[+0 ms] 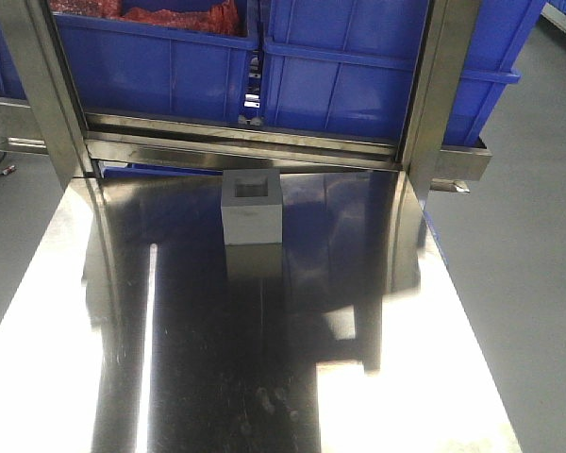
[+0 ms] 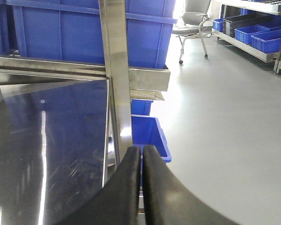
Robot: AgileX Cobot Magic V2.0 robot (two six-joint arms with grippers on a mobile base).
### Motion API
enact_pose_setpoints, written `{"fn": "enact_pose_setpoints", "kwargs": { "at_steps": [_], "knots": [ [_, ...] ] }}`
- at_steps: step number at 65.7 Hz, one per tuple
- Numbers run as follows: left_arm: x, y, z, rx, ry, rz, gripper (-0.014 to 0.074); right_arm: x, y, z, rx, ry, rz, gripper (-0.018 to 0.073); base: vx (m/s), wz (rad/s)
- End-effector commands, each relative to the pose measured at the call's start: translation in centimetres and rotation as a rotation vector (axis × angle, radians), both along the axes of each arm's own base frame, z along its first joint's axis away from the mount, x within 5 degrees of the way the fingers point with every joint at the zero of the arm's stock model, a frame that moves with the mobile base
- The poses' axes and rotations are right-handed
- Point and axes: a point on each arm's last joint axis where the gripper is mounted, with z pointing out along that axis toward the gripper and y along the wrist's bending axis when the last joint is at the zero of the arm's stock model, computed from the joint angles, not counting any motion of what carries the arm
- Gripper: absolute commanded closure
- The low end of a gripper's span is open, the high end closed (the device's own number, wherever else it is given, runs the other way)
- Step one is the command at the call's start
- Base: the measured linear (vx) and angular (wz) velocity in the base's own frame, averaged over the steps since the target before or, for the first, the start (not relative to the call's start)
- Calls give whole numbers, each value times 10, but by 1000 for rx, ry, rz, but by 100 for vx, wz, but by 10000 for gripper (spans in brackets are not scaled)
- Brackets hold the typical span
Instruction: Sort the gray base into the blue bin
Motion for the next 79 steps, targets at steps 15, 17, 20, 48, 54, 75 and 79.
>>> {"fn": "enact_pose_setpoints", "kwargs": {
  "at_steps": [15, 17, 20, 48, 54, 75, 79],
  "knots": [
    [-2, 0, 14, -12, -104, 0, 603, 1, -1, 6, -24, -72, -9, 564, 0, 0],
    [-2, 0, 14, -12, -104, 0, 603, 1, -1, 6, -24, -72, -9, 564, 0, 0],
    [-2, 0, 14, -12, -104, 0, 603, 1, -1, 6, -24, -72, -9, 564, 0, 0],
    [-2, 0, 14, -12, -104, 0, 603, 1, -1, 6, -24, -72, -9, 564, 0, 0],
    [-2, 0, 14, -12, -104, 0, 603, 1, -1, 6, -24, -72, -9, 564, 0, 0],
    [-2, 0, 14, -12, -104, 0, 603, 1, -1, 6, -24, -72, -9, 564, 0, 0],
    [-2, 0, 14, -12, -104, 0, 603, 1, -1, 6, -24, -72, -9, 564, 0, 0]
  ]
}}
